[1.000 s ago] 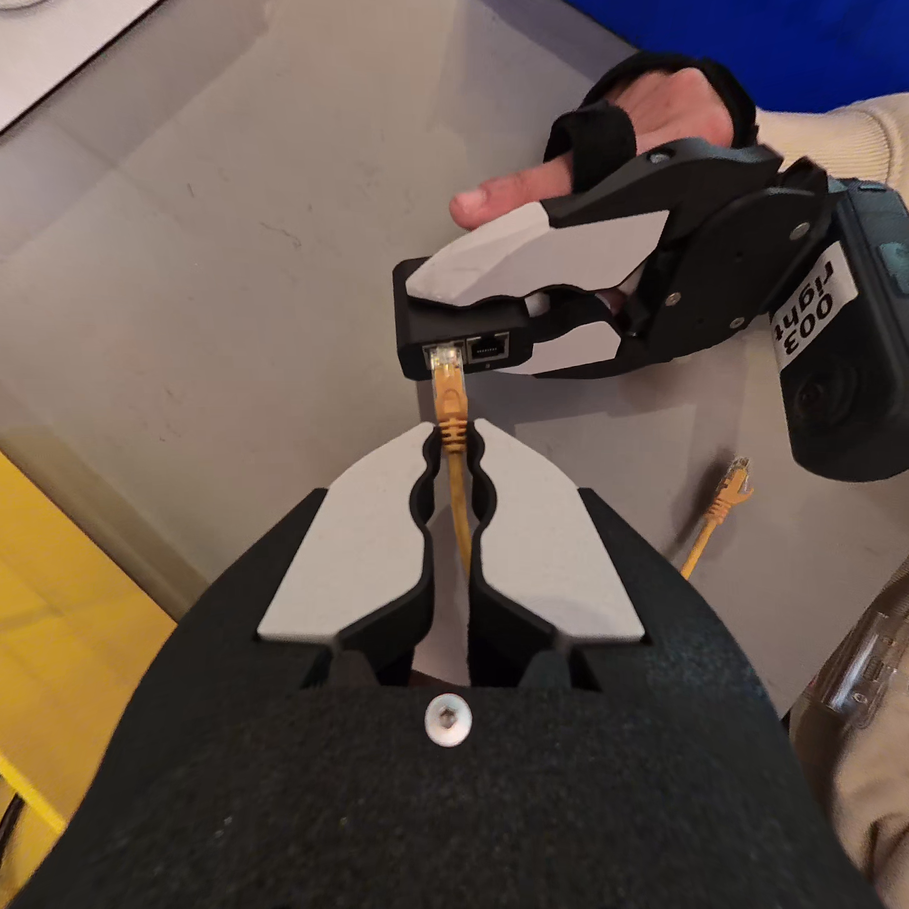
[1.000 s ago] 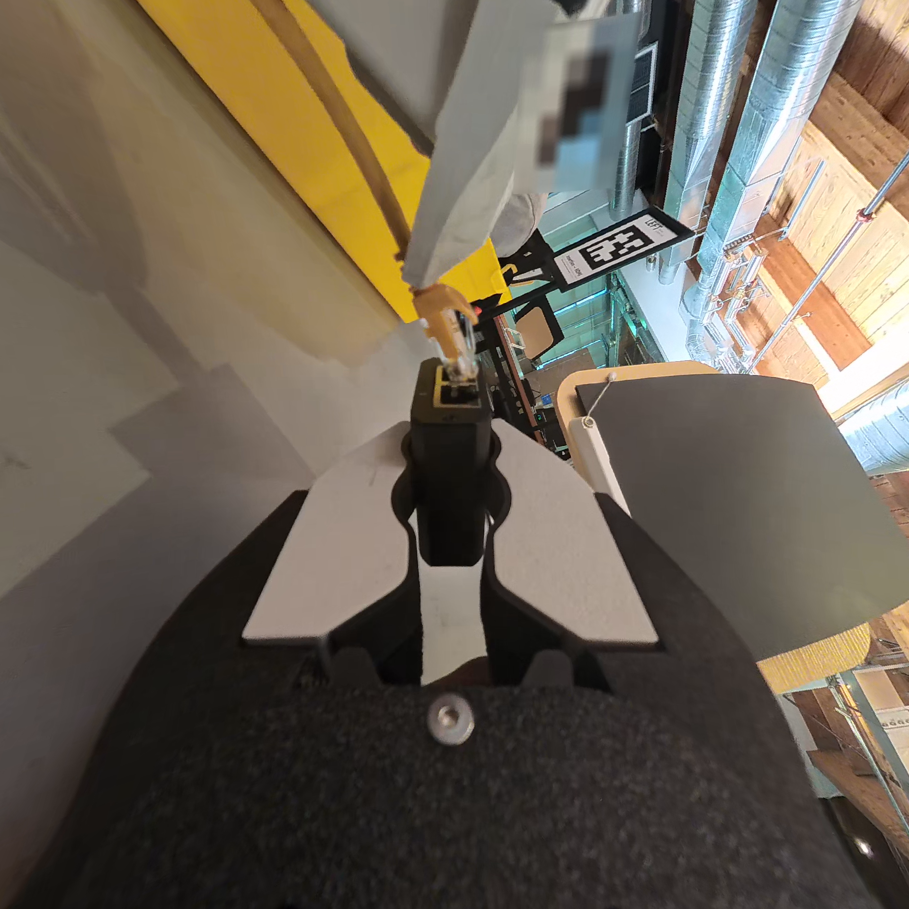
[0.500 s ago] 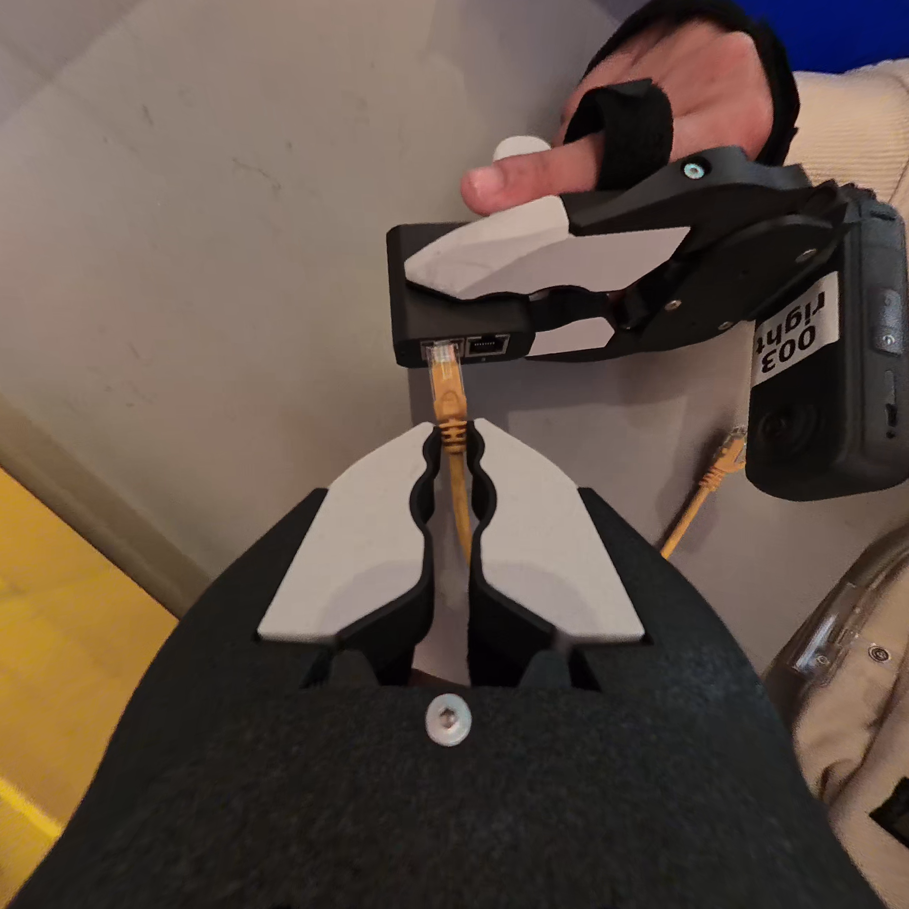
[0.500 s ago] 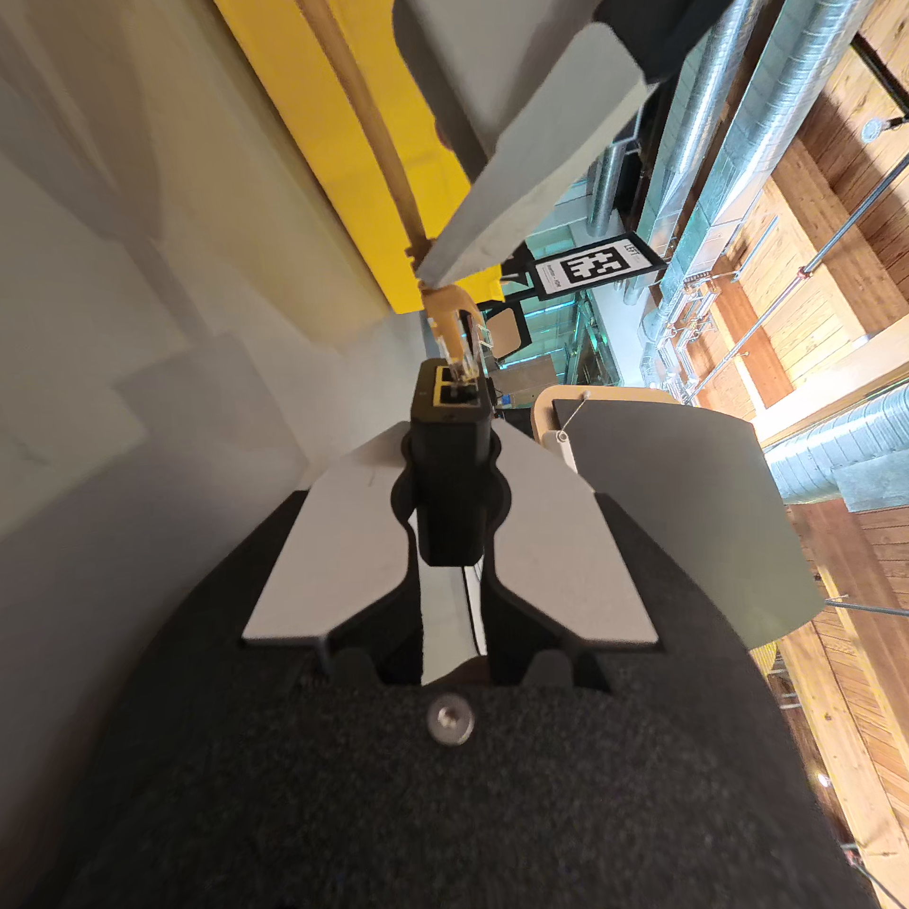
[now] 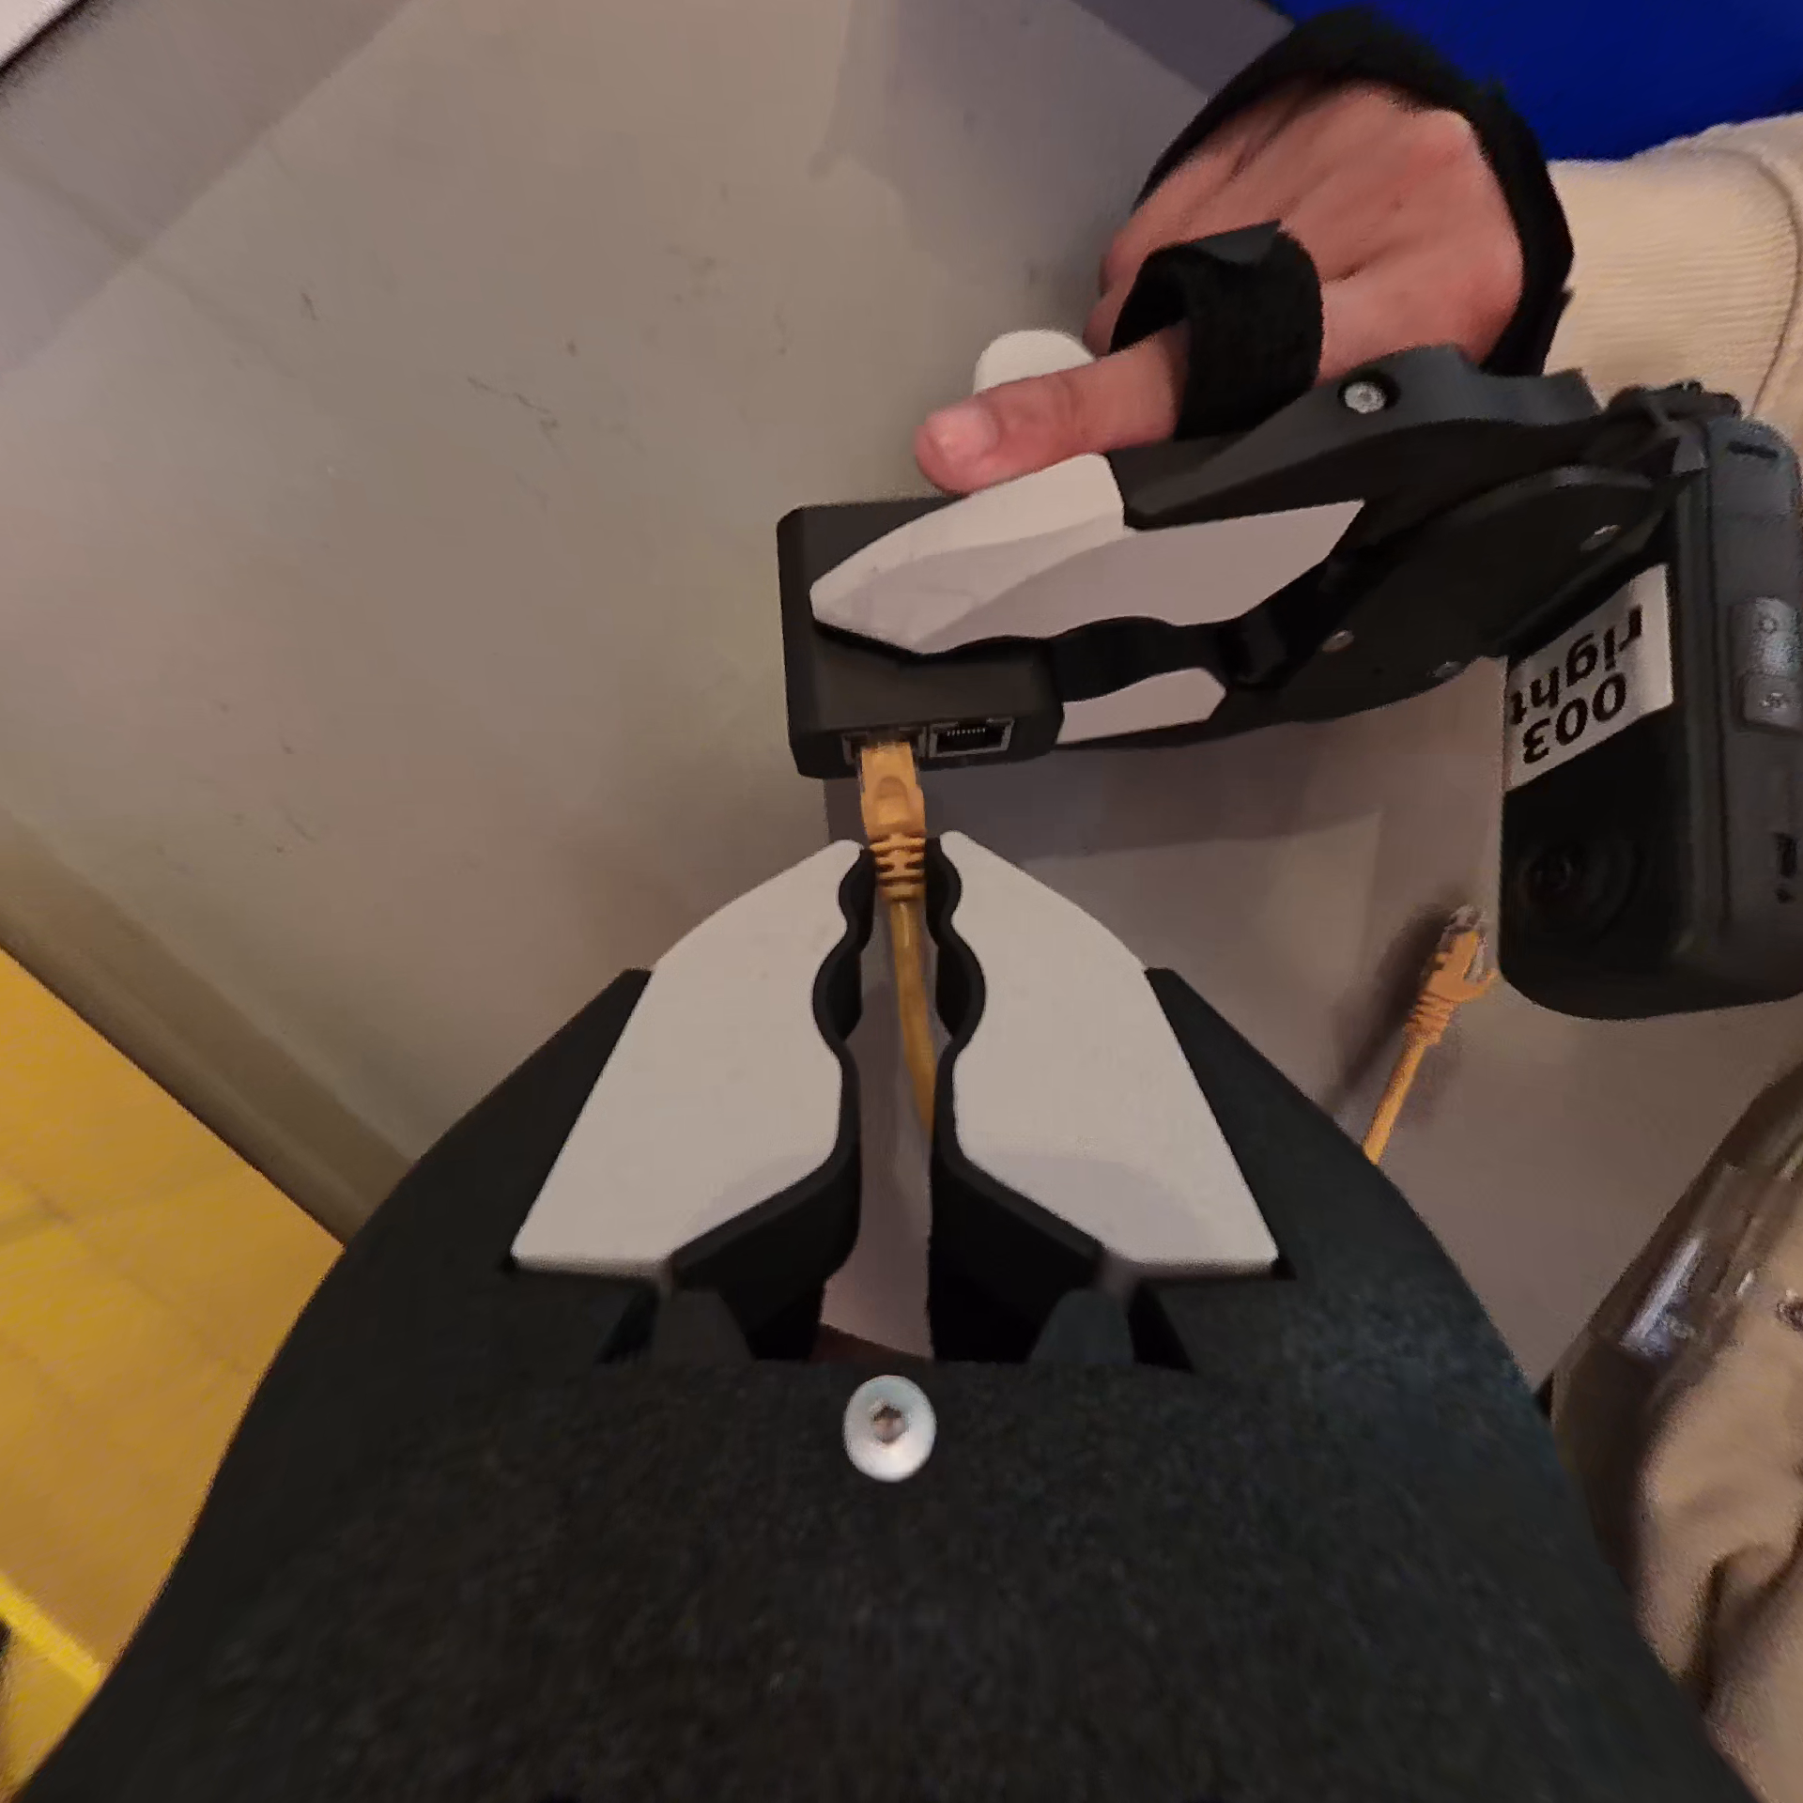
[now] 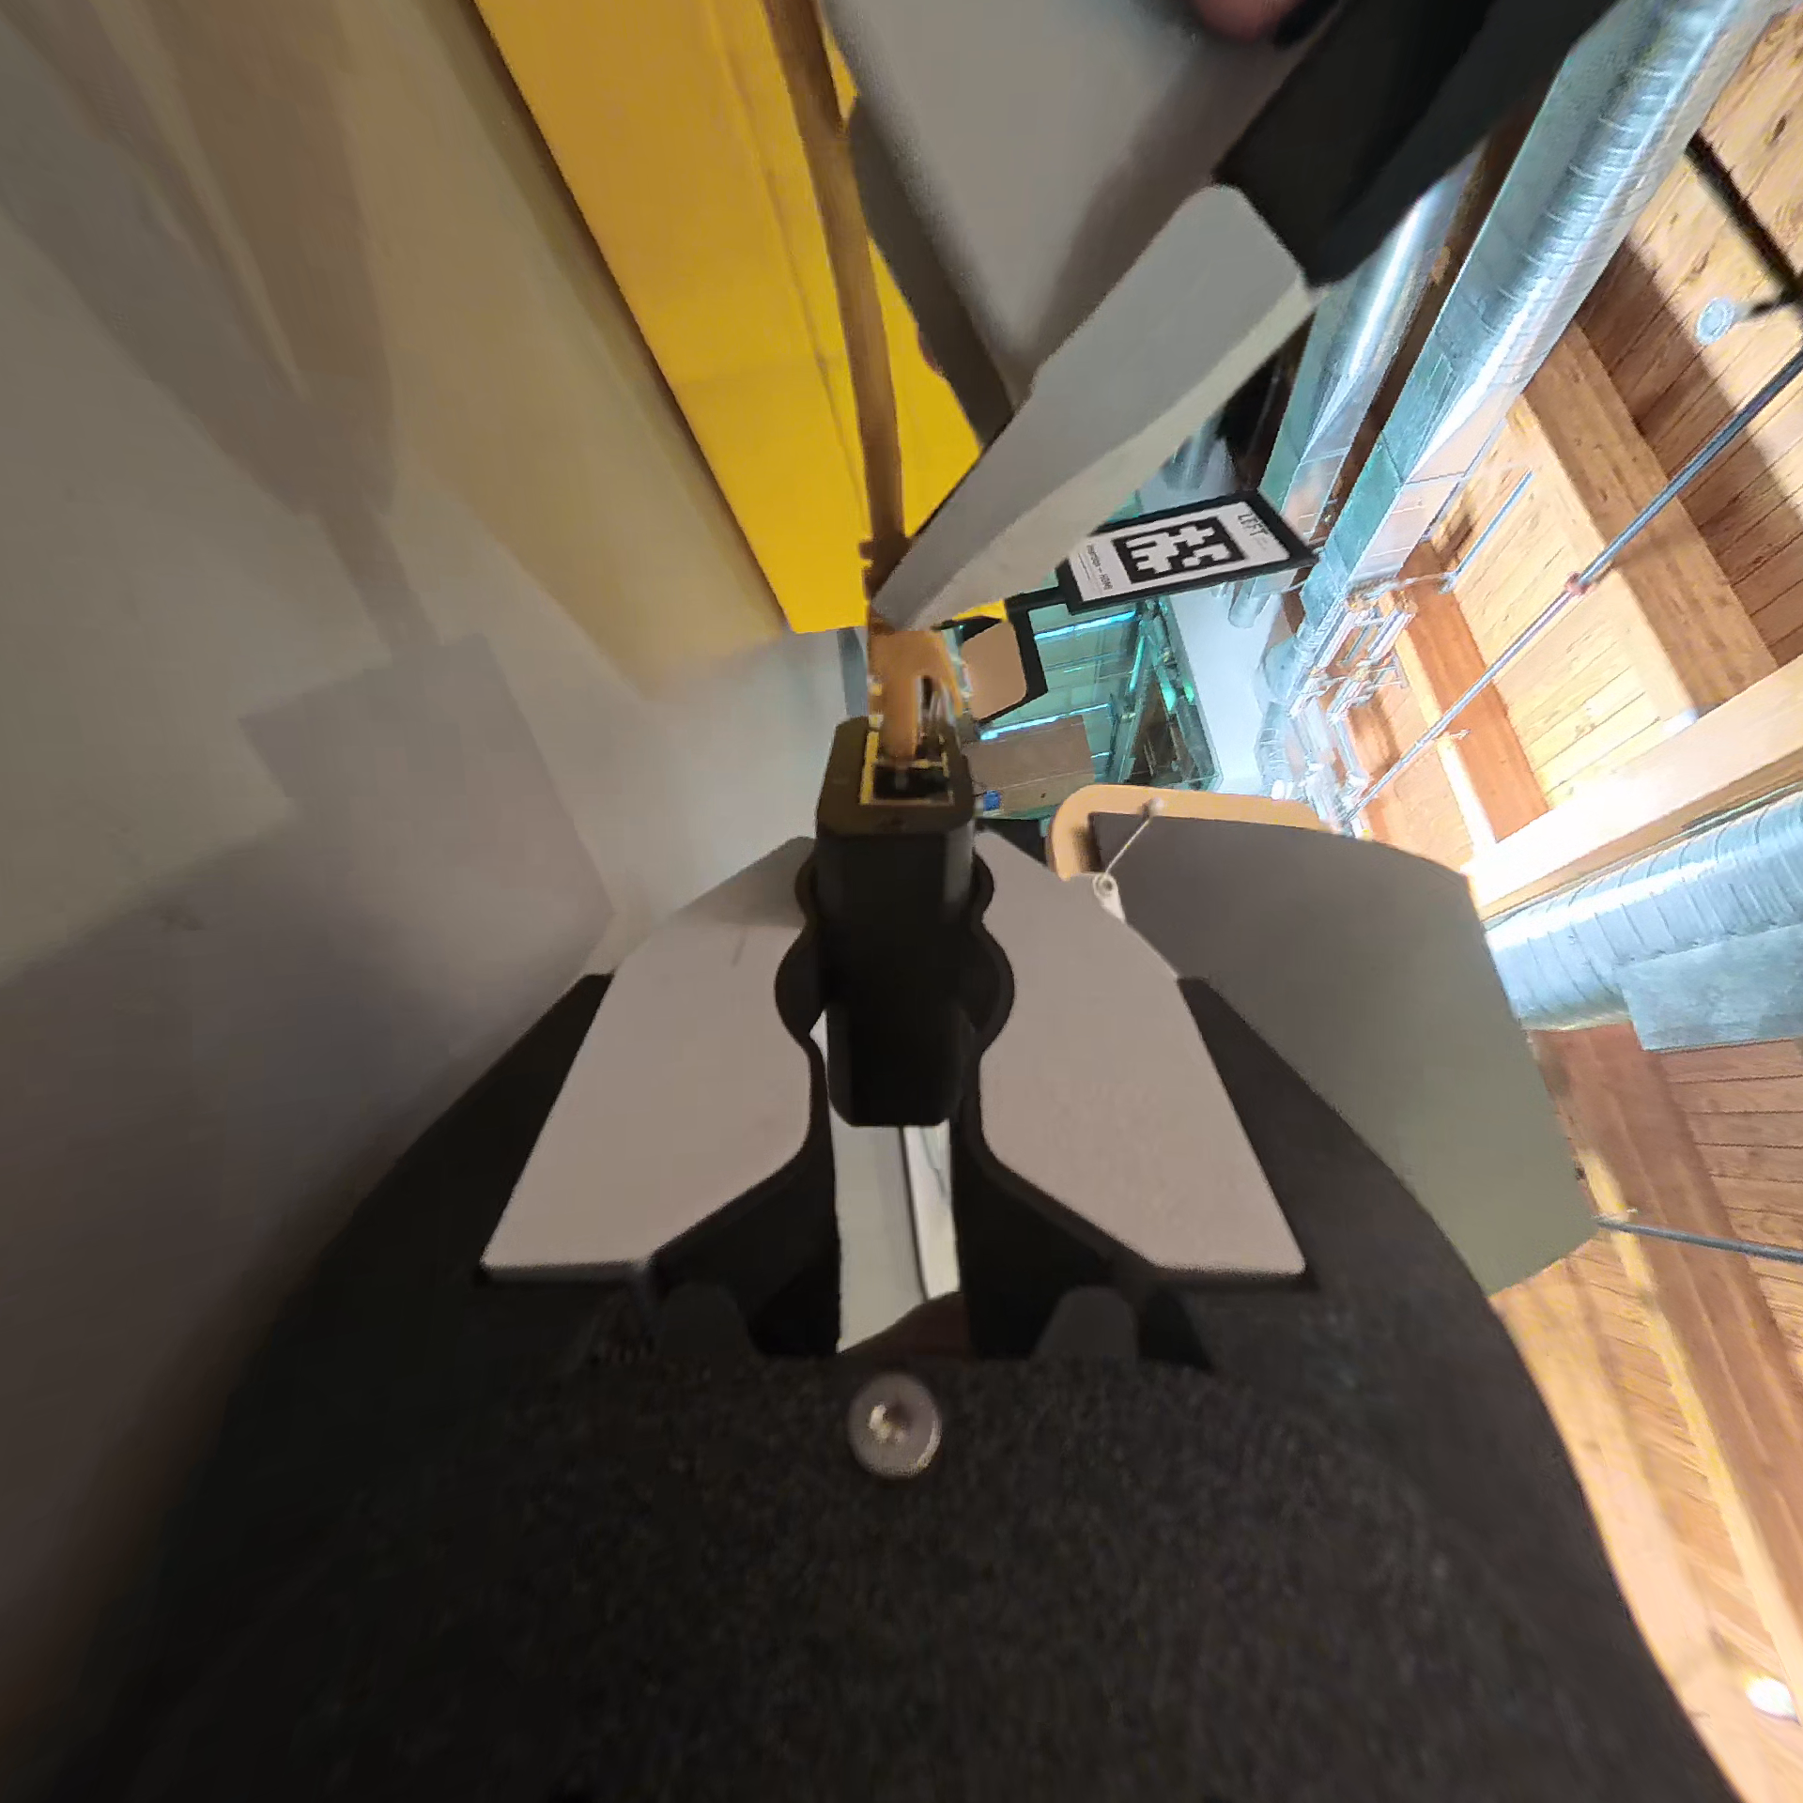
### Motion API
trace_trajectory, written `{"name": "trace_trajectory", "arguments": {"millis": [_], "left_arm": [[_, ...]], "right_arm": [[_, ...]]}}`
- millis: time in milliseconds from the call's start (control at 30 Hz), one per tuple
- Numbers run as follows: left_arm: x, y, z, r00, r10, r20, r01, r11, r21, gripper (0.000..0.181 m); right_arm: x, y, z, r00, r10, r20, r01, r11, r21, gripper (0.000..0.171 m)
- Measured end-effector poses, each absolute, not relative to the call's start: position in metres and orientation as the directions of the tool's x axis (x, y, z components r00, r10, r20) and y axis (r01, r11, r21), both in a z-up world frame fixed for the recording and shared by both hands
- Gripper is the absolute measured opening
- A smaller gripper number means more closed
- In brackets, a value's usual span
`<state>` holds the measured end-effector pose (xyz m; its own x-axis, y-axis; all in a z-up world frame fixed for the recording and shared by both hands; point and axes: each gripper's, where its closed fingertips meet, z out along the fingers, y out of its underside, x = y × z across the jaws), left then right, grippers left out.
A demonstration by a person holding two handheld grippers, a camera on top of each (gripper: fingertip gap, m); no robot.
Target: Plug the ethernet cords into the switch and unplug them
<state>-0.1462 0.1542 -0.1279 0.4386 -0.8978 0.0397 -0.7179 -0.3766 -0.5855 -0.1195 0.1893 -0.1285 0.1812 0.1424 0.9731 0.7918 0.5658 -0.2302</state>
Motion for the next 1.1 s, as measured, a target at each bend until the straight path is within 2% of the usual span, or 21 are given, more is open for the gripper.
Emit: {"name": "trace_trajectory", "arguments": {"millis": [67, 167, 300, 533, 633, 733, 800, 900, 1100], "left_arm": [[-0.143, 0.156, -0.124, 0.432, -0.902, 0.007, -0.709, -0.345, -0.615, 0.009], [-0.141, 0.158, -0.123, 0.438, -0.899, -0.025, -0.702, -0.325, -0.634, 0.009], [-0.141, 0.162, -0.129, 0.449, -0.892, -0.060, -0.714, -0.317, -0.625, 0.009], [-0.136, 0.166, -0.121, 0.455, -0.889, -0.055, -0.667, -0.299, -0.682, 0.010], [-0.137, 0.158, -0.110, 0.494, -0.869, -0.019, -0.576, -0.311, -0.756, 0.010], [-0.163, 0.128, -0.093, 0.555, -0.832, -0.002, -0.443, -0.293, -0.847, 0.017], [-0.184, 0.100, -0.088, 0.606, -0.790, 0.094, -0.282, -0.324, -0.903, 0.019], [-0.212, 0.057, -0.102, 0.642, -0.729, 0.236, -0.095, -0.380, -0.920, 0.019], [-0.236, 0.042, -0.113, 0.707, -0.695, 0.134, -0.177, -0.357, -0.917, 0.020]], "right_arm": [[-0.118, 0.190, -0.129, 0.229, 0.209, 0.951, 0.776, 0.550, -0.308, 0.023], [-0.118, 0.190, -0.130, 0.257, 0.245, 0.935, 0.766, 0.538, -0.352, 0.023], [-0.120, 0.189, -0.135, 0.241, 0.258, 0.936, 0.772, 0.533, -0.346, 0.023], [-0.116, 0.191, -0.130, 0.302, 0.285, 0.910, 0.747, 0.522, -0.412, 0.024], [-0.115, 0.190, -0.125, 0.340, 0.315, 0.886, 0.704, 0.539, -0.462, 0.024], [-0.112, 0.188, -0.130, 0.308, 0.319, 0.896, 0.716, 0.543, -0.439, 0.024], [-0.113, 0.186, -0.127, 0.321, 0.330, 0.888, 0.692, 0.557, -0.458, 0.024], [-0.113, 0.187, -0.127, 0.323, 0.343, 0.882, 0.691, 0.551, -0.467, 0.024], [-0.116, 0.185, -0.130, 0.304, 0.338, 0.891, 0.696, 0.560, -0.450, 0.024]]}}
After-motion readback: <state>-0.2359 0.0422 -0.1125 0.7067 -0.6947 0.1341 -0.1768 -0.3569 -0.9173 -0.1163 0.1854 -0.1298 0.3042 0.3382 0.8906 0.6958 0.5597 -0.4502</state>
